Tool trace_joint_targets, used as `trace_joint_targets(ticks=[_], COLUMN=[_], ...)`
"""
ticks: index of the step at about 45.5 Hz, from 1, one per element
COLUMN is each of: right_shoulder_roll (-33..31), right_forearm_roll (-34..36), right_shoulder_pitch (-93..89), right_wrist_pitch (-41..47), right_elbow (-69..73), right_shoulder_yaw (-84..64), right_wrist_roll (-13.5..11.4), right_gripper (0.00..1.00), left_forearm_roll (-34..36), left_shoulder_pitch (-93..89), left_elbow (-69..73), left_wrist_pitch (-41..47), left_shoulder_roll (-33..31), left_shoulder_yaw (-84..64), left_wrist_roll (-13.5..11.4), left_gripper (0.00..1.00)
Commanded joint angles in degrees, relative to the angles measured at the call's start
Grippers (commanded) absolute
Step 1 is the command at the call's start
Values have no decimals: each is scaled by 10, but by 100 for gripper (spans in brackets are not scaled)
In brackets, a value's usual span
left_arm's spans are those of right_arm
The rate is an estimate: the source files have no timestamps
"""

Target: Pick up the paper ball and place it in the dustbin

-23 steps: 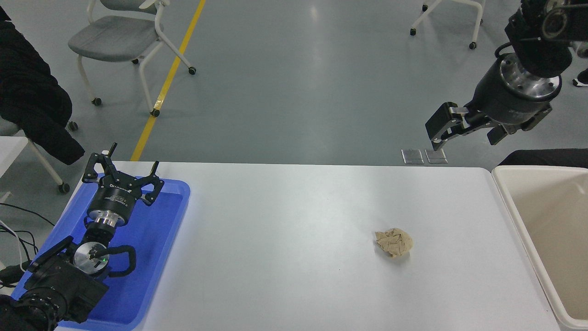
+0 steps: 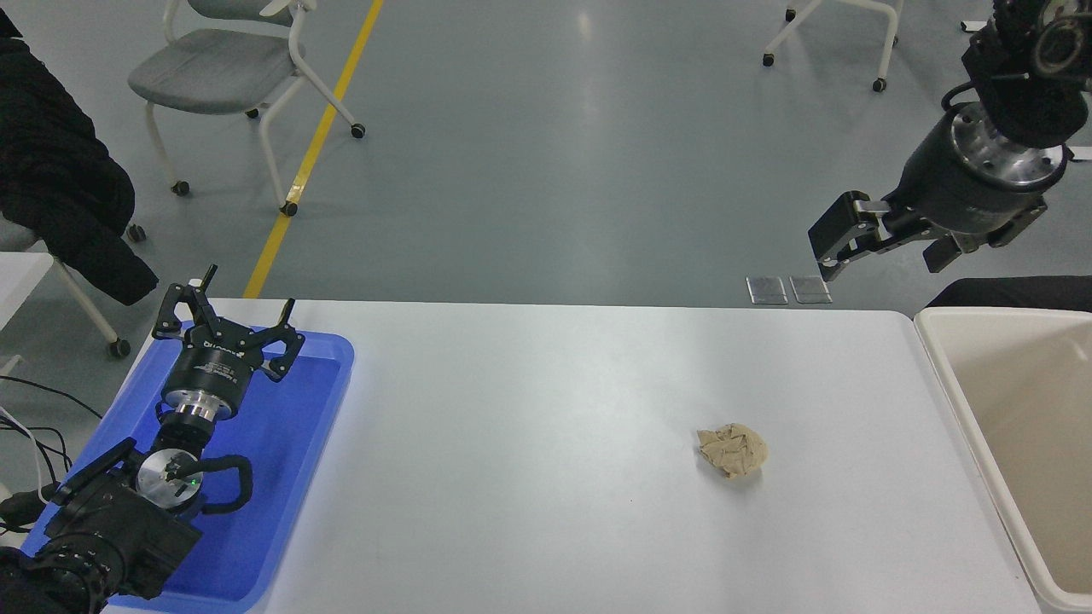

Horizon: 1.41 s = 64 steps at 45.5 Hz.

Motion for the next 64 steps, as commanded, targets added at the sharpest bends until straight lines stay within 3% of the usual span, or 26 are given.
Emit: trace_joint_targets(ticks=[1,16,28,34,44,64], right_shoulder_roll=[-7,-14,-12,16,62,119], right_forearm_roll=[-9,-19,-95,-112,-115,-121], right_shoulder_pitch=[-55,-217,-383,-450,-540,-600], right_wrist_pitch=[0,-25,-47,-67,-180,-230], right_elbow=[-13,-102,-184,-230,-274,-295], right_shoulder_yaw=[4,78,173,217,275,326], right_wrist_roll=[0,1,0,0,0,1], right_gripper=[100,100,100,100,100,100], left_forearm_roll=[0,0,0,0,0,0], left_shoulder_pitch=[0,1,0,0,0,-1], left_elbow=[1,1,1,-1,1,-1], left_wrist_pitch=[0,0,0,0,0,0], left_shoulder_roll=[0,0,0,-1,-1,-2], left_shoulder_yaw=[0,0,0,0,0,0], left_wrist_roll=[1,0,1,1,2,2], left_gripper=[100,100,100,100,100,100])
